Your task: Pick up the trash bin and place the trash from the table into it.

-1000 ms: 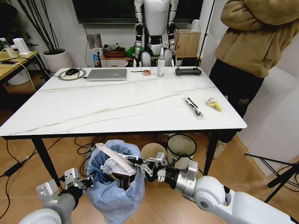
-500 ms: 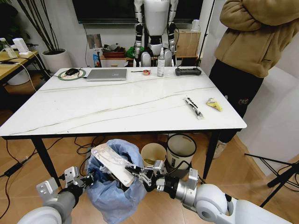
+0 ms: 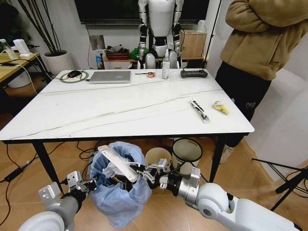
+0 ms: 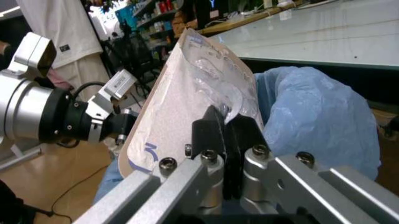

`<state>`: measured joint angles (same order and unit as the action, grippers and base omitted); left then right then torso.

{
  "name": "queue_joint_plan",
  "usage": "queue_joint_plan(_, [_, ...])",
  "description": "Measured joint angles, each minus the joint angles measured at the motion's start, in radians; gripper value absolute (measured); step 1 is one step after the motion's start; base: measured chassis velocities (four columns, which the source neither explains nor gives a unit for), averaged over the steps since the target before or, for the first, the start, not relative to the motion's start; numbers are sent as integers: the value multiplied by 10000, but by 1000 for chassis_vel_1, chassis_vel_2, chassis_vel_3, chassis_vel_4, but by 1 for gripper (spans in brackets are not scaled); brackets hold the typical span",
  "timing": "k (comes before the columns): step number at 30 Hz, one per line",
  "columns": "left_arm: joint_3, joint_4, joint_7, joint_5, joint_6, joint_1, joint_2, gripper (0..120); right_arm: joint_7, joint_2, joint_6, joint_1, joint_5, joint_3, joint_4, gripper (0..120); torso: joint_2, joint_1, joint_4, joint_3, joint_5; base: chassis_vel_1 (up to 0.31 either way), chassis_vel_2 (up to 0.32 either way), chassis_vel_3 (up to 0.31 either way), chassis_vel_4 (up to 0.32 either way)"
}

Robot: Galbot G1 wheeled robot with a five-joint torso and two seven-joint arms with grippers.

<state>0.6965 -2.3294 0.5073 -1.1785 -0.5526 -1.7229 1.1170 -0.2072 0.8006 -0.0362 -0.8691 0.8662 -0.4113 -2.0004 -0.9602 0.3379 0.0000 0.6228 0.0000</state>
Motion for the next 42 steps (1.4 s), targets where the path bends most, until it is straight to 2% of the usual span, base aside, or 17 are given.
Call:
queue_joint_plan(16, [-6,15,52,-125,-22,85,-23,0,84,35,-39,37,-37,-87,121,0,0,0,0,0,0,0,0,0,0])
queue_joint_plan(19, [-29,45,52,-125,-23,105,-22,0,86,11,-42,-72,-85,-37,119,12,0,0,-1,0,0,0,0,0,0])
queue_joint_plan(20, [-29,45,52,-125,-23,105,-22,0,86,11,-42,-72,-85,-37,119,12,0,0,-1,0,0,0,0,0,0])
queue_joint_plan(23, [-30,56,53,-125,-23,119,-24,0,86,-5,-64,-109,-118,5,119,22,0,0,0,0,0,0,0,0,0])
queue_joint_plan(26, [-30,58,54,-126,-24,123,-23,0,85,-23,-87,-128,-141,42,111,37,0,0,0,0,1,0,0,0,0])
queue_joint_plan(27, [-30,58,54,-126,-24,123,-23,0,85,-23,-87,-128,-141,42,111,37,0,0,0,0,1,0,0,0,0])
queue_joint_plan(31, [-29,70,56,-127,-24,128,-13,0,96,-40,-120,-160,-178,108,105,55,0,0,0,0,0,0,0,0,0])
queue_joint_plan(35, [-33,88,56,-127,-24,126,-5,0,120,-71,-121,-198,-182,131,41,66,0,-1,0,0,0,0,0,0,0])
queue_joint_plan(39, [-69,145,48,-120,-24,150,6,0,158,-97,-116,-210,-180,199,-33,86,0,-2,0,0,1,0,0,0,0])
queue_joint_plan(42, [-76,145,32,-120,-22,168,5,0,165,-127,-113,-210,-172,253,-53,91,0,-2,-1,0,1,0,0,0,0])
